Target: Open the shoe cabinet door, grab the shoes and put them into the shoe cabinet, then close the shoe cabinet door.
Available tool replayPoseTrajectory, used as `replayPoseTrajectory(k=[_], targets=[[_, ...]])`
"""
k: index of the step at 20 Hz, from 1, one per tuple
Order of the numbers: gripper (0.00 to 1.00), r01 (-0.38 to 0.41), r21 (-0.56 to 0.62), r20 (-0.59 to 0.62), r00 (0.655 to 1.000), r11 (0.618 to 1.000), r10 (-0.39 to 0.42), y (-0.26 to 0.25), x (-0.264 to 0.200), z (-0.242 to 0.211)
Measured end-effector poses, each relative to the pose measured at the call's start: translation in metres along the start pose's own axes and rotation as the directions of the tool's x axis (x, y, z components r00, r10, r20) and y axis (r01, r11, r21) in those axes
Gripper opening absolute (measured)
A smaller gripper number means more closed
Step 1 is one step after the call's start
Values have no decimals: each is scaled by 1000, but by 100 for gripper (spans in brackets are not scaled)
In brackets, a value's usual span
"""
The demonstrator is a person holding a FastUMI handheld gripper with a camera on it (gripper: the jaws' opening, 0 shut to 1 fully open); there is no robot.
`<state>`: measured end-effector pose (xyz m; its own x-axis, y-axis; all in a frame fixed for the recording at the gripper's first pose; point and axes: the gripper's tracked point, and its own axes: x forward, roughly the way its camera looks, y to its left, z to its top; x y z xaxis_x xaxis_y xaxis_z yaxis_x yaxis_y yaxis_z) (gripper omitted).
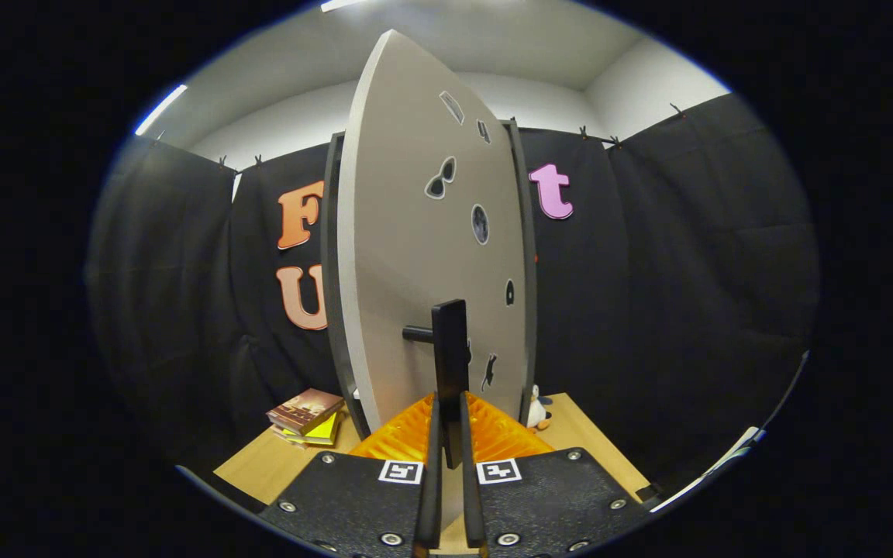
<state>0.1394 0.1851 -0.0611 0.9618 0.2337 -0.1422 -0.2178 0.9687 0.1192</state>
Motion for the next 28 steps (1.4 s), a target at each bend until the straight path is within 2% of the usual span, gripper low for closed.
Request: replayPoseTrajectory(k=[8, 15, 18, 24, 26, 28], targets=[[8, 202, -19, 15, 979, 979, -202, -88, -32, -3], [8, 281, 15, -2, 960, 960, -281, -109, -56, -25], [8, 264, 26, -32, 964, 964, -263, -96, -54, -51], [9, 161, 16, -132, 979, 987, -158, -53, -31, -117], [10, 133, -18, -170, 976, 991, -134, -41, -22, -146], [17, 107, -52, -228, 967, 993, -117, -36, -13, -177]])
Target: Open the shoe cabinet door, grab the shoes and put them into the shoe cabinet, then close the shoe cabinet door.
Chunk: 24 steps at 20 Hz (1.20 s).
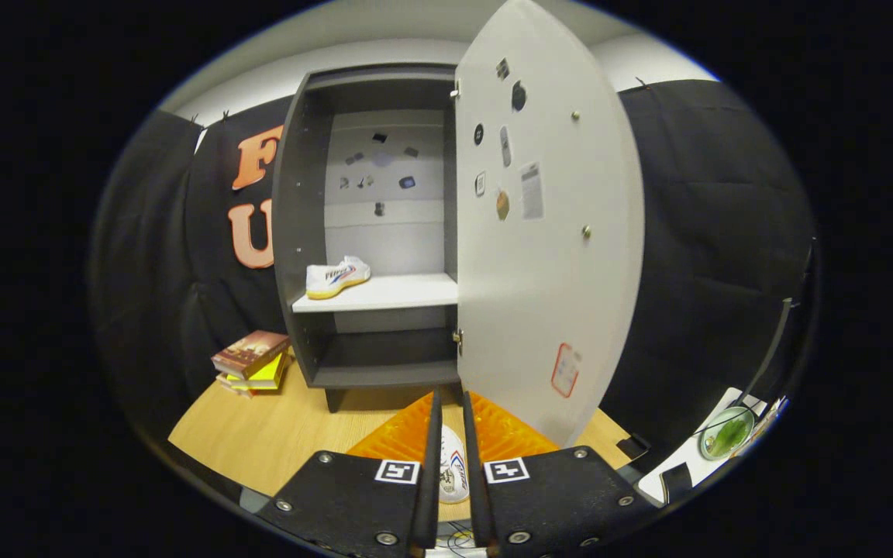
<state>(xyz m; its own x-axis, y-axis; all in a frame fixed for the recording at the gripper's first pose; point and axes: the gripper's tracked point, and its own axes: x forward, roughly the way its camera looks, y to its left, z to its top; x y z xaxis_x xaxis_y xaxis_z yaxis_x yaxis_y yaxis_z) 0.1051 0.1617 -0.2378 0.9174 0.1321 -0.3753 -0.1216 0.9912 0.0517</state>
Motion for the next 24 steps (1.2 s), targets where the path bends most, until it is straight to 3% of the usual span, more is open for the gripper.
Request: replayPoseTrajectory(k=[5, 13, 18, 21, 24], targets=[[42, -56, -76, -153, 987, 996, 44, 18, 43, -74], [63, -126, -123, -377, 923, 984, 71, 30, 118, -171], [62, -153, -140, -486, 872, 978, 67, 31, 142, -227], [52, -163, -127, -525, 848, 978, 73, 34, 148, -245], [40, -156, -122, -530, 845, 980, 68, 30, 156, -248]])
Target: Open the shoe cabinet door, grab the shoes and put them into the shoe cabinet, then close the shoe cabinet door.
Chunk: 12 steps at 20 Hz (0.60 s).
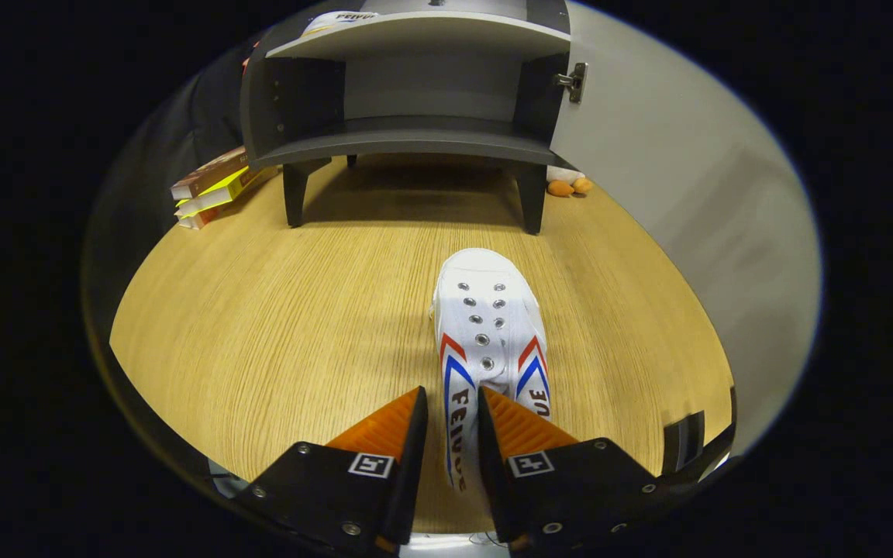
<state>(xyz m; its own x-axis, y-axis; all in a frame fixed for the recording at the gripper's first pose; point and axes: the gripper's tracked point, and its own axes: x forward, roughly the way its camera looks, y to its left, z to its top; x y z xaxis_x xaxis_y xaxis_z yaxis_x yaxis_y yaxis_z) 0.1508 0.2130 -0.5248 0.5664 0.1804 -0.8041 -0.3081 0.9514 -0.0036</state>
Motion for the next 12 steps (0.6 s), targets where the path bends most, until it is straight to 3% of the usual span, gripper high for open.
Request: replayPoseTrajectory(k=[5, 7, 12], targets=[[5, -19, 3, 6, 1000, 1000, 19, 6, 0, 4], [0, -13, -15, 29, 999, 1000, 14, 7, -4, 13], [0, -19, -22, 81, 997, 1000, 20, 13, -26, 43]])
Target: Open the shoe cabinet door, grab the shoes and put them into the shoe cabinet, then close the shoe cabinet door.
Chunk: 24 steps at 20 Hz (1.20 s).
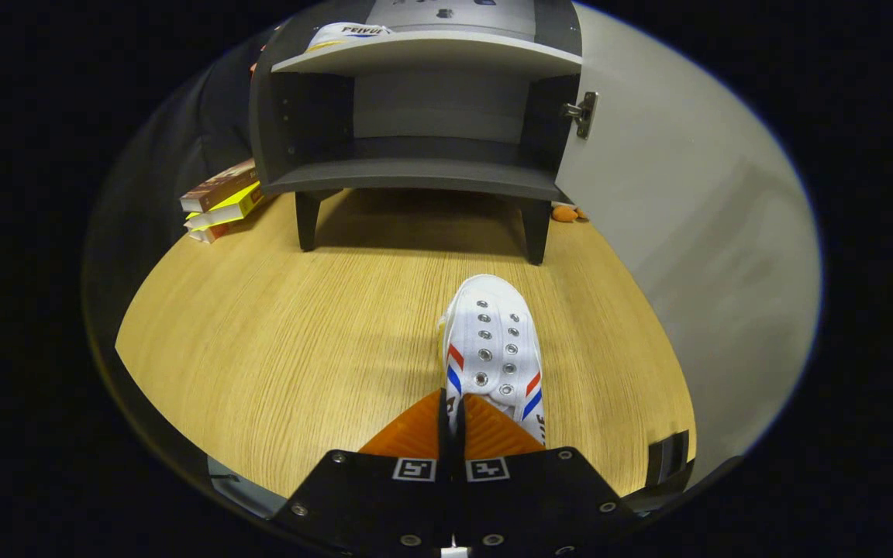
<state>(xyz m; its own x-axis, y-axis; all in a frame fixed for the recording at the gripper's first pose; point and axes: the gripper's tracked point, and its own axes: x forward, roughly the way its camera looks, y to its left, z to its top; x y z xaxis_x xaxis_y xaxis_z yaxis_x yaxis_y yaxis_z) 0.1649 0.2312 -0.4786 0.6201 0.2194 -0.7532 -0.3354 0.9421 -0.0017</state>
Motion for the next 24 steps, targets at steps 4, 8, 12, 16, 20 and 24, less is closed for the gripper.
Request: replayPoseTrajectory(k=[4, 8, 12, 16, 20, 24], targets=[[0, -10, -11, 46, 999, 1000, 11, 2, -25, 31], [0, -16, 10, 55, 998, 1000, 15, 7, -57, 61], [0, -4, 42, 120, 993, 999, -1, 8, -89, 101], [0, 26, 35, 168, 985, 999, -32, 5, -116, 140], [0, 72, 35, 245, 966, 997, -78, -2, -131, 193], [0, 95, 28, 336, 937, 995, -99, -6, -143, 256]])
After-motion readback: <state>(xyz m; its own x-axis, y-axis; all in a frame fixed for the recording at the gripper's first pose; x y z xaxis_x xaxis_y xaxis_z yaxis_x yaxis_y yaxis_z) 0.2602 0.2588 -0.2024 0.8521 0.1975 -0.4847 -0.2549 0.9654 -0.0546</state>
